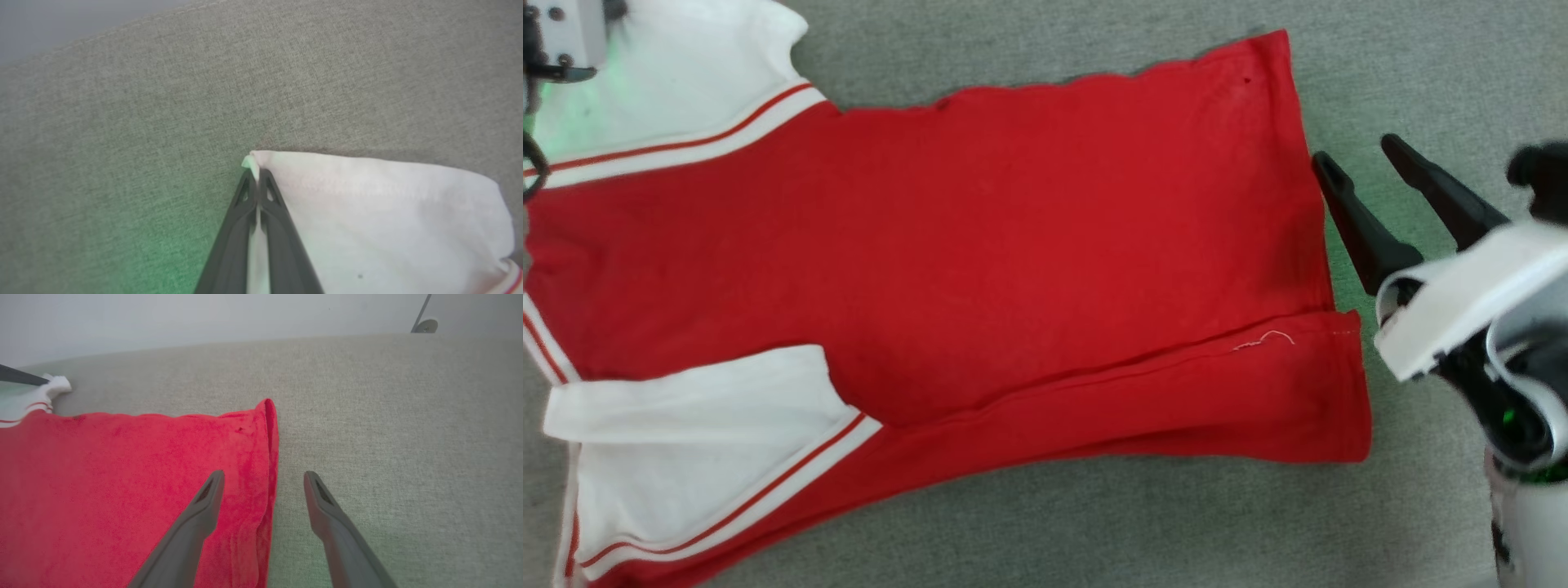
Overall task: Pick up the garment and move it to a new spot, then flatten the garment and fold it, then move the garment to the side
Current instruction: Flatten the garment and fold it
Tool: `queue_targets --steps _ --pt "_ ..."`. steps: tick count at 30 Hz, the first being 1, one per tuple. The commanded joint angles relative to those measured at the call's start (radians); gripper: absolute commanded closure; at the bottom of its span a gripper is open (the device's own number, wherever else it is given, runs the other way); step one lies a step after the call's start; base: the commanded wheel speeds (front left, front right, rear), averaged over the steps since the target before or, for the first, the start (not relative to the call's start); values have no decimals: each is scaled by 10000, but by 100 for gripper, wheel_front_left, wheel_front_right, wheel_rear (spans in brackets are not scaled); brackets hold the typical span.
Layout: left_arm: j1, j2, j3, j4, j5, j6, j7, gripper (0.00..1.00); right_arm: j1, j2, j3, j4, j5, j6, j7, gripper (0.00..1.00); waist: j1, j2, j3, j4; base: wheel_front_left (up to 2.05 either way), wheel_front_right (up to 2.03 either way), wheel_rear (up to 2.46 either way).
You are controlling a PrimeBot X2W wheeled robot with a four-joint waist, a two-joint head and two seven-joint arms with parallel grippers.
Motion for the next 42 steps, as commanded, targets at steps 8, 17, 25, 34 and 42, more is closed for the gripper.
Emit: queue_targets --steps 8,17,25,34,42 --pt "340 -335 -228 149 -50 -98 153 100 -2113 -378 308 1075 59 -7 2541 0 0 0 40 388 0 0 0" --pt "69 -609 -234 168 -74 -125 -95 100 -4290 -456 918 3494 115 -7 4166 0 0 0 181 699 0 0 0" --pt "-48 -781 -273 143 -112 -117 -258 100 -5304 -477 1607 5743 246 -7 5029 36 0 0 270 892 0 0 0" --pt "42 -905 254 485 -686 -99 -758 100 -5708 -913 1988 6819 524 -9 4871 100 0 0 -51 1143 0 0 0" --pt "5 -1028 380 442 -1001 -110 -495 100 -5491 -1504 2056 6817 777 -9 4143 100 0 0 -998 1606 0 0 0"
